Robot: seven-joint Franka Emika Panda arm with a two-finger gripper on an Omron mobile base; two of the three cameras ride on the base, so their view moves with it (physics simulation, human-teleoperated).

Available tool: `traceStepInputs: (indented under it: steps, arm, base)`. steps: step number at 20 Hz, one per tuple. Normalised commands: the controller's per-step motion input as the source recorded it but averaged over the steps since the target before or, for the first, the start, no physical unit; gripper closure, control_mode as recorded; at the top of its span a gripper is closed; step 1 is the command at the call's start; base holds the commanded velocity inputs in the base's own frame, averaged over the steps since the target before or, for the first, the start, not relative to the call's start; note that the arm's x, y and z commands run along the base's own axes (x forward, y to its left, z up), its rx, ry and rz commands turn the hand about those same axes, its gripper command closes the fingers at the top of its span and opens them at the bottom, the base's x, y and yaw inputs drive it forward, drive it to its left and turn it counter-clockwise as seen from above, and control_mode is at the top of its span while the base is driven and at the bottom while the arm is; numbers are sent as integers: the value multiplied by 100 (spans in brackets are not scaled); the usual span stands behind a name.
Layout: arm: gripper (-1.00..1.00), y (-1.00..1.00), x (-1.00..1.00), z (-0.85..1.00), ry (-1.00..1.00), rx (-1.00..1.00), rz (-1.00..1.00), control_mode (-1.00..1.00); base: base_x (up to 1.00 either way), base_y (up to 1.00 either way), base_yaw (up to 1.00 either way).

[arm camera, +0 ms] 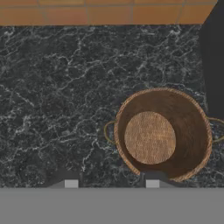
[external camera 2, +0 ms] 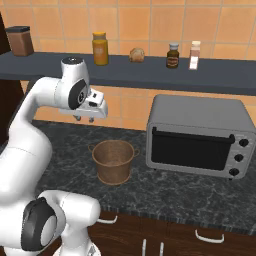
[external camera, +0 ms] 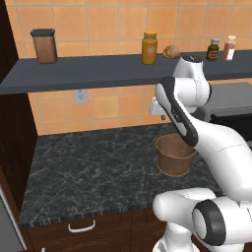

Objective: Open the cabinet, pick up the bread from the cabinet and place it in the basket. Then move the basket to the dining counter.

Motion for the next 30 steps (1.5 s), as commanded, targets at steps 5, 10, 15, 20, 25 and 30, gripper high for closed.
traceStepInputs:
  steps: [5, 10, 15, 20, 25, 30]
  arm:
    - [-100, -2, -46, 0, -8, 0, 0, -100]
    - [-100, -31, -79, 26, -27, 1, 0, -100]
    - [-100, -31, -40, 88, -29, 0, 0, -100]
    - [-100, -20, -18, 78, -15, -2, 0, -100]
    - [-100, -15, 1, 79, -14, -4, 0, -100]
    - [-100, -11, 45, 30, -22, -1, 0, -100]
  base:
    - [0, 0, 0]
    - [0, 0, 0]
    - [0, 0, 0]
    - [0, 0, 0]
    - [0, 0, 0]
    - [0, 0, 0]
